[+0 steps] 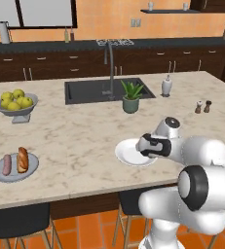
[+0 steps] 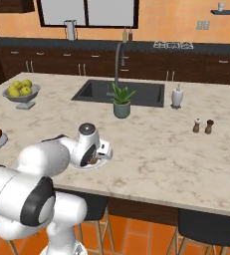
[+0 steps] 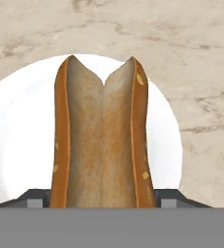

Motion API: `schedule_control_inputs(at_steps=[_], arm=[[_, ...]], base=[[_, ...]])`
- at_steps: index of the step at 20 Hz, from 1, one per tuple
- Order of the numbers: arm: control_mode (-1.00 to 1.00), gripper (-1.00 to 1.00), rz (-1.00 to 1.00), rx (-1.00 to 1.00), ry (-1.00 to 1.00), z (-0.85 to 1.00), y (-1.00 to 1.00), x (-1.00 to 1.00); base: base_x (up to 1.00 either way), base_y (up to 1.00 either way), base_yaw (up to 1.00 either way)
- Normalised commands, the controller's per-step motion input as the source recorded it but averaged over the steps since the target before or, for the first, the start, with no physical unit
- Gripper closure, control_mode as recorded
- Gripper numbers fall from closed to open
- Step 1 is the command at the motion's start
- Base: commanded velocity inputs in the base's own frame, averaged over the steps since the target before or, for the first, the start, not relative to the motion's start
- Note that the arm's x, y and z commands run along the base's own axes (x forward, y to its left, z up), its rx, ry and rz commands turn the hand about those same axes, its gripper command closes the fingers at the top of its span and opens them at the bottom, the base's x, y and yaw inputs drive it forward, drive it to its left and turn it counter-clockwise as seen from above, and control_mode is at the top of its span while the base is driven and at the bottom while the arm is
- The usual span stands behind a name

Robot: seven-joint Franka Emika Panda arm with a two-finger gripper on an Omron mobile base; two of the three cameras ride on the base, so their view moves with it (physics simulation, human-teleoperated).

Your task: Place one bun and one sausage from the bowl on each plate.

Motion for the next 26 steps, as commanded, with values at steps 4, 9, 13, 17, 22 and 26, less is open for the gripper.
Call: schedule_control_inputs(at_steps=[4, 9, 13, 17, 22, 26], arm=[[-1.0, 1.0, 0.0, 0.0, 0.02, -0.29, 0.03, 0.3], [-1.0, 1.0, 0.0, 0.0, 0.02, -0.18, 0.0, 0.37], [-1.0, 1.0, 0.0, 0.0, 0.04, -0.24, 0.0, 0.25], [-1.0, 1.0, 0.0, 0.0, 0.04, -0.29, 0.0, 0.26], [-1.0, -1.0, 0.0, 0.0, 0.01, -0.04, 0.0, 0.02], [-1.0, -1.0, 0.0, 0.0, 0.0, 0.0, 0.0, 0.0]], base=[[0.0, 0.0, 0.0], [0.0, 0.0, 0.0], [0.0, 0.0, 0.0], [0.0, 0.0, 0.0], [0.0, 0.0, 0.0], [0.0, 0.0, 0.0]])
